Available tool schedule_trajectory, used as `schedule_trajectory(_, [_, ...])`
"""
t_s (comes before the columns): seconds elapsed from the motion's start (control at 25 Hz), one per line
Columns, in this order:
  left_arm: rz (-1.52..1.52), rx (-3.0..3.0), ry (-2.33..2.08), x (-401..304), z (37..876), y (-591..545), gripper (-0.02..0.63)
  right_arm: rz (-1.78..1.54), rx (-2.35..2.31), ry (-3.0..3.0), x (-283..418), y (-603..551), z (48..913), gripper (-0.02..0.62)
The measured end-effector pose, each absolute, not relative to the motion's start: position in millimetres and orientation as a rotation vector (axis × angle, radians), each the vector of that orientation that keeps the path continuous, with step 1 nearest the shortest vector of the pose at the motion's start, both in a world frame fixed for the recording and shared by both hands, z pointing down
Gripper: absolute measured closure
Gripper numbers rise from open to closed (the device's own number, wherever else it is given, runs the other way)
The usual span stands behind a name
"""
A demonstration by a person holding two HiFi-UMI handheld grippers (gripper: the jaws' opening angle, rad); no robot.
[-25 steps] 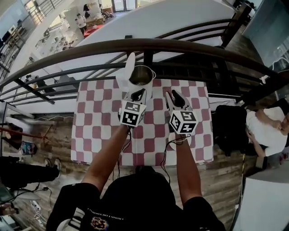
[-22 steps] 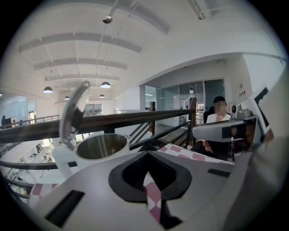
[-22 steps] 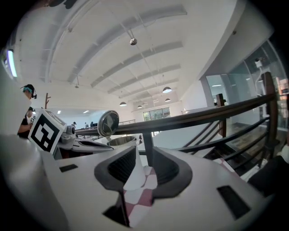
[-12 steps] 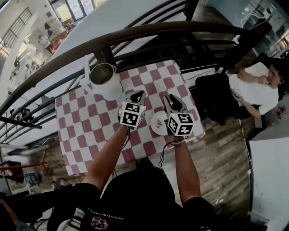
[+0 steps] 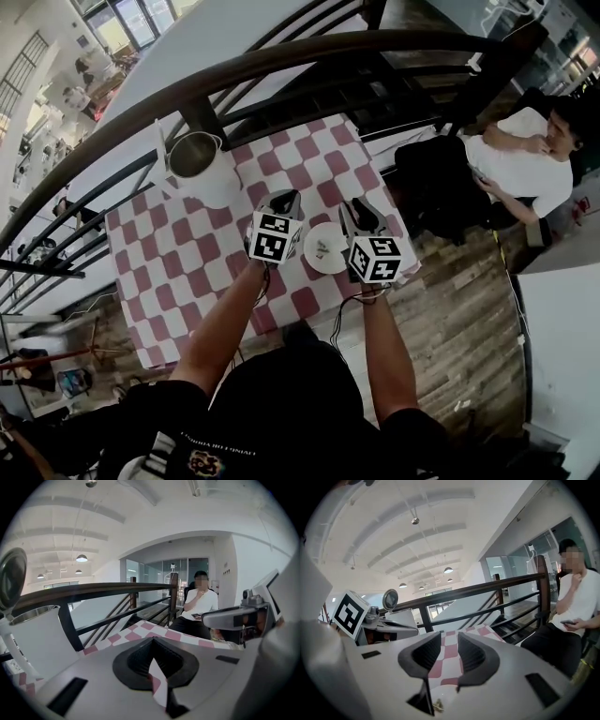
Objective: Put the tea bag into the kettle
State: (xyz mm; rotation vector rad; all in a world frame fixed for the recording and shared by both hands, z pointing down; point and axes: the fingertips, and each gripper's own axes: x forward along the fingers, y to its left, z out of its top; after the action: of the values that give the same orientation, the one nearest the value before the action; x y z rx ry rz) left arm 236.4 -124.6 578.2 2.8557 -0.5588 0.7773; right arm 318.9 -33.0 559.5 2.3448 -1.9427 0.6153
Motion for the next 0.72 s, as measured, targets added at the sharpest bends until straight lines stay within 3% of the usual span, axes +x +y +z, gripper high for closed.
schedule_trajectory(0.72, [0.922, 2.752, -0.536, 214.6, 632.8, -100.0, 0.606, 0.777, 2.201, -1.958, 277.3, -21.1, 620.3, 0.474])
